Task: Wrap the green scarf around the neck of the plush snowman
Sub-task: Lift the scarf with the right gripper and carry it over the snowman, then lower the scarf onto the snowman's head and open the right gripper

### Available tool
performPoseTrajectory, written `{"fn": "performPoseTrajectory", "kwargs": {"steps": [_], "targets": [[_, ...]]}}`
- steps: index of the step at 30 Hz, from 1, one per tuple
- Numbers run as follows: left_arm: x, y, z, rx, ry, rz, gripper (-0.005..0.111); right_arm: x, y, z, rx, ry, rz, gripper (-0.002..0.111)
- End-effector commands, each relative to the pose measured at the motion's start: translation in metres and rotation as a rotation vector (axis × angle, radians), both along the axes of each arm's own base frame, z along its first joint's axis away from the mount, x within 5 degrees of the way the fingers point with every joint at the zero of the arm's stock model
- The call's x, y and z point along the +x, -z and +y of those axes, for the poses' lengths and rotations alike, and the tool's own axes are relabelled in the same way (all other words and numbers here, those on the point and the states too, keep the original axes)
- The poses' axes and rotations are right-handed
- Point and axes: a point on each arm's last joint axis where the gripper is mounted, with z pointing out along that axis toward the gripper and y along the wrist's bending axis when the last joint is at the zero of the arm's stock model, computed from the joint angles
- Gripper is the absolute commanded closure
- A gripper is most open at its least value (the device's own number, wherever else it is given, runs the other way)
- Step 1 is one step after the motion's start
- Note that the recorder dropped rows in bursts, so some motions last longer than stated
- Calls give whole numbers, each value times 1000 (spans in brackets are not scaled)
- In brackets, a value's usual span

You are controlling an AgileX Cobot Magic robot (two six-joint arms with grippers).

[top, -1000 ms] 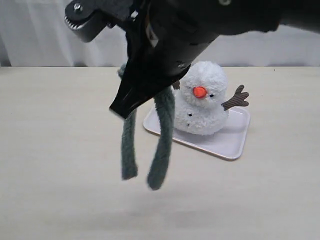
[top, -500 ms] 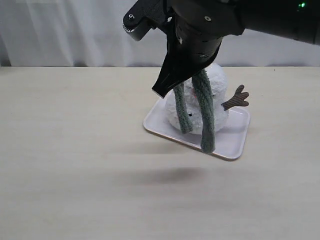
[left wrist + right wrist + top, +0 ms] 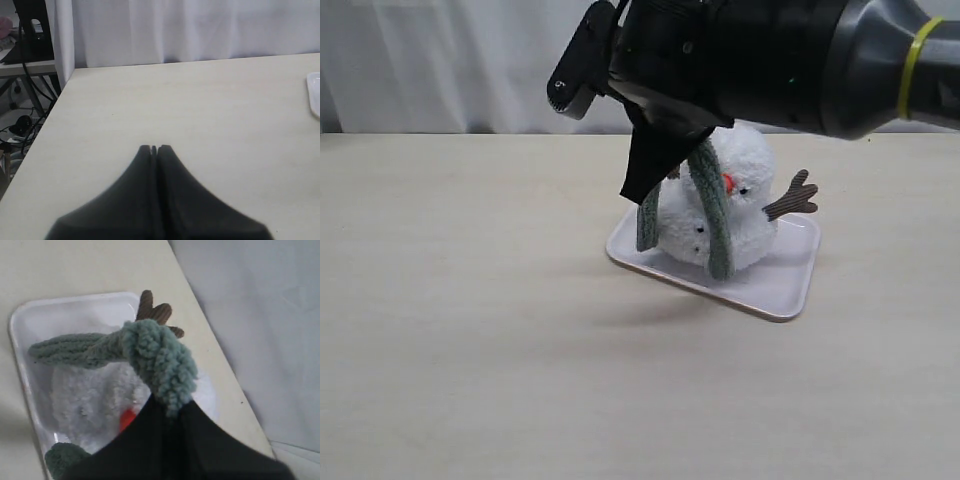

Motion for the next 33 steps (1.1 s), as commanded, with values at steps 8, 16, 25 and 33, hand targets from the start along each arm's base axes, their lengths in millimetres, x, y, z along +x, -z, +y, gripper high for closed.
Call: {"fn": "performPoseTrajectory", "kwargs": {"steps": [8, 16, 25, 33], "targets": [[0, -1, 0, 0, -2, -14, 107, 41, -2, -57, 25, 171, -56, 104], [0, -1, 0, 0, -2, -14, 107, 58, 6, -71, 228, 195, -8, 104], [0, -1, 0, 0, -2, -14, 107, 72, 27, -73, 107, 171, -27, 104], [0, -1, 0, 0, -2, -14, 107, 76, 22, -78, 4, 150, -86, 104]]}}
